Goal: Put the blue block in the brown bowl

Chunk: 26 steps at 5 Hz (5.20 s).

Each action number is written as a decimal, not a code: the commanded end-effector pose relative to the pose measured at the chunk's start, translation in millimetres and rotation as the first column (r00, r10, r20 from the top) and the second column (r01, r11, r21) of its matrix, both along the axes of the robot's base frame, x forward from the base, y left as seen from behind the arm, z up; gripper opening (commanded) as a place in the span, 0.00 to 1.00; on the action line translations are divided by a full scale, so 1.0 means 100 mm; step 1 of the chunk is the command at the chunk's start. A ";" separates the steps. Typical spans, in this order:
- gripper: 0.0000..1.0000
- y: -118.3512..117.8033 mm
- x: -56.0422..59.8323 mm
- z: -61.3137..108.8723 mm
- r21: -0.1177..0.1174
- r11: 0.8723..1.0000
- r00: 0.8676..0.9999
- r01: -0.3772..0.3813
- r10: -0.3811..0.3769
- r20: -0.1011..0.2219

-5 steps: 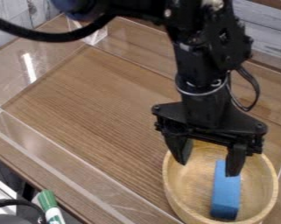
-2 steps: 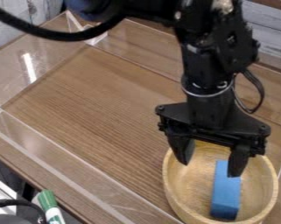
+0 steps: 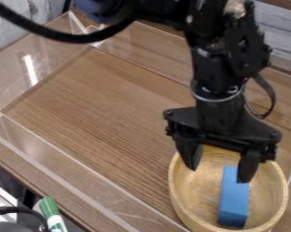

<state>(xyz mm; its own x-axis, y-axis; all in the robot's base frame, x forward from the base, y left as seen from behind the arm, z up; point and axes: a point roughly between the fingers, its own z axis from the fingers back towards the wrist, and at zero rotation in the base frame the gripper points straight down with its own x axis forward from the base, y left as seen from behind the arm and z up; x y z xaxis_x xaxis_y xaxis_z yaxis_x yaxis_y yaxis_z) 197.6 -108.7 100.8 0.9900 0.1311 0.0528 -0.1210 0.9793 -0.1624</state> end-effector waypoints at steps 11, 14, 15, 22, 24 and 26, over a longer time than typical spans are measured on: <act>1.00 -0.11 0.10 -0.02 0.019 1.000 1.000 0.017 -0.017 0.017; 1.00 -0.15 0.10 -0.11 0.022 1.000 1.000 0.017 -0.018 0.014; 1.00 -0.18 0.10 -0.19 0.022 1.000 1.000 0.014 -0.014 0.013; 0.00 -0.26 0.14 -0.56 0.021 1.000 1.000 -0.011 0.011 0.004; 0.00 -0.24 0.15 -0.45 0.030 1.000 1.000 -0.008 0.008 0.009; 0.00 -0.23 0.17 -0.34 0.034 0.999 1.000 -0.005 0.004 0.021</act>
<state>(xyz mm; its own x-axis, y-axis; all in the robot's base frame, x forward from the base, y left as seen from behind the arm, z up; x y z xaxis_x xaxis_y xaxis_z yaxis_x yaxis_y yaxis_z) 204.8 -125.1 50.9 0.9900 0.1395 0.0218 -0.1370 0.9864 -0.0904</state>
